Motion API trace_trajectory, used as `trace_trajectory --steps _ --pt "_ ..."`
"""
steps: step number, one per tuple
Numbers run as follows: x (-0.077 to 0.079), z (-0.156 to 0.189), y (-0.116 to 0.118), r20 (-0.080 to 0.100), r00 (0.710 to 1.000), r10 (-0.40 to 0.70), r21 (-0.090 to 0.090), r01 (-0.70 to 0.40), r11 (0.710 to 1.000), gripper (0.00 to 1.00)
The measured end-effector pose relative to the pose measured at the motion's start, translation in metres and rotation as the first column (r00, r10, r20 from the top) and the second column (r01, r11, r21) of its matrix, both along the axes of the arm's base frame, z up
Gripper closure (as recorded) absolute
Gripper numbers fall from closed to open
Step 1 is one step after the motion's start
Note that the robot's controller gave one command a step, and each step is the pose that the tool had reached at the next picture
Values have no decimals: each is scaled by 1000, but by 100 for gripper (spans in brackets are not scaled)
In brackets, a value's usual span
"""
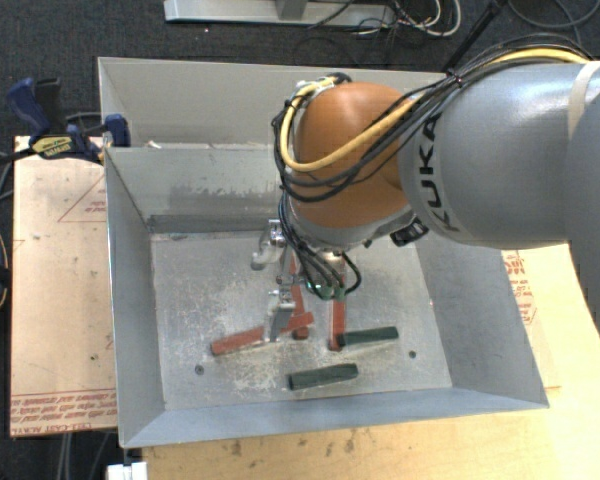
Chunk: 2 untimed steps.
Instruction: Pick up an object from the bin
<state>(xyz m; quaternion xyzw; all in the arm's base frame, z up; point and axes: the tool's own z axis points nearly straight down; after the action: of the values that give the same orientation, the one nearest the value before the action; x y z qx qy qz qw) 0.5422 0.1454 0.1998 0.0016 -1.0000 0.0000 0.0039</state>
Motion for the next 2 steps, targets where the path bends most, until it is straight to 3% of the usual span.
trace_trajectory --steps 1,2 --pt "0 2 0 3 1000 -1 1 1 1000 0" --pt "-15 -30 -4 13 1000 28 2 -28 1000 0"
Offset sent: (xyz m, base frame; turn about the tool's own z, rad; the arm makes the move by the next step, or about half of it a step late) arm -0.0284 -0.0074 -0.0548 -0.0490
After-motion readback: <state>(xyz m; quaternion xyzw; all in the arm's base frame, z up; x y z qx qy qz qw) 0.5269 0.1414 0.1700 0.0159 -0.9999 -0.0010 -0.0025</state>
